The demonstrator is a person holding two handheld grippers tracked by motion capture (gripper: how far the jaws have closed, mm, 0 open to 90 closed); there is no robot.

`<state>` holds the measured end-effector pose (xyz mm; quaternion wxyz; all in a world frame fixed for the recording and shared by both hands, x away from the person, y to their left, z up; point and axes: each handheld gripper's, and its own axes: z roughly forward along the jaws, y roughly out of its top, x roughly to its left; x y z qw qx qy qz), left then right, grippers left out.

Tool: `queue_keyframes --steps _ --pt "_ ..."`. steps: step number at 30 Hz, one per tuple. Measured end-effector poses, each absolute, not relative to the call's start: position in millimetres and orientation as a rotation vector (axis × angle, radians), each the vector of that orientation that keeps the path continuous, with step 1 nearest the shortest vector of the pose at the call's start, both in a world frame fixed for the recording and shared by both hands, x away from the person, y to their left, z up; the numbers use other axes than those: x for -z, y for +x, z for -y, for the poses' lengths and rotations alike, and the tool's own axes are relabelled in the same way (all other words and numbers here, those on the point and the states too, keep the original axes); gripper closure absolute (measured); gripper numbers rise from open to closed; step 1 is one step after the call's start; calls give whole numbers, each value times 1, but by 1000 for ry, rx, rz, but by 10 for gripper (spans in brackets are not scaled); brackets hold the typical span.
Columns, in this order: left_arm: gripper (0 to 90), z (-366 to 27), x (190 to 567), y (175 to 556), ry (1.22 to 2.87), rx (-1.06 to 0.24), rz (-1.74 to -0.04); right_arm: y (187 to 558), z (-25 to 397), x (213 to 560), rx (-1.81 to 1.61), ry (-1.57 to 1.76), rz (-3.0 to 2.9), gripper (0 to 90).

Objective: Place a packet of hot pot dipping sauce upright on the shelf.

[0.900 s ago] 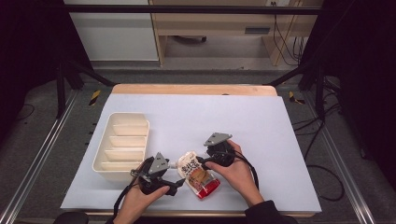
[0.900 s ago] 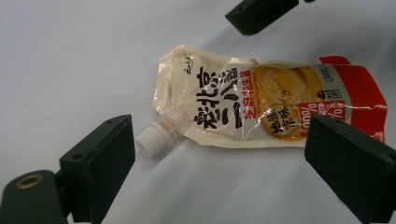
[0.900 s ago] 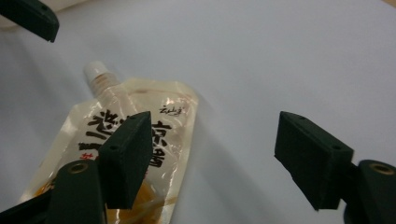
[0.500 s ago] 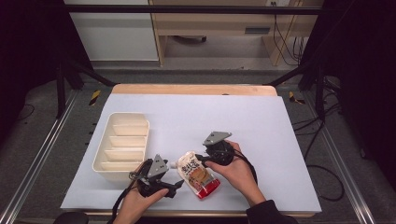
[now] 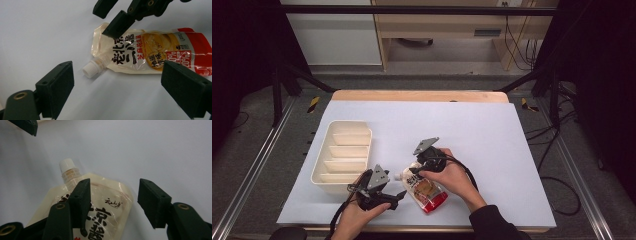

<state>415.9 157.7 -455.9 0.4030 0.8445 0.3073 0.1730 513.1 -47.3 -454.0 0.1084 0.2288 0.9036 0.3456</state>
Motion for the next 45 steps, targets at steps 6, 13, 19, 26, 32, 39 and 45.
queue_keyframes --steps 6,13,19,26,32,39,45 --pt "122 -154 457 415 2151 -447 -757 519 43 462 -1002 692 -2699 432" --pt "127 -155 457 416 2157 -453 -762 516 43 460 -1010 679 -2718 487" --pt "129 -156 457 417 2155 -459 -770 505 46 448 -1051 632 -2708 547" --pt "132 -156 457 417 2156 -456 -770 490 49 444 -1026 566 -2739 606" --pt "133 -155 458 417 2162 -451 -767 487 50 452 -1022 559 -2764 617" --pt "135 -154 459 417 2165 -445 -769 488 47 456 -983 557 -2739 725" --pt "135 -153 460 418 2165 -441 -775 489 47 454 -977 547 -2687 882"
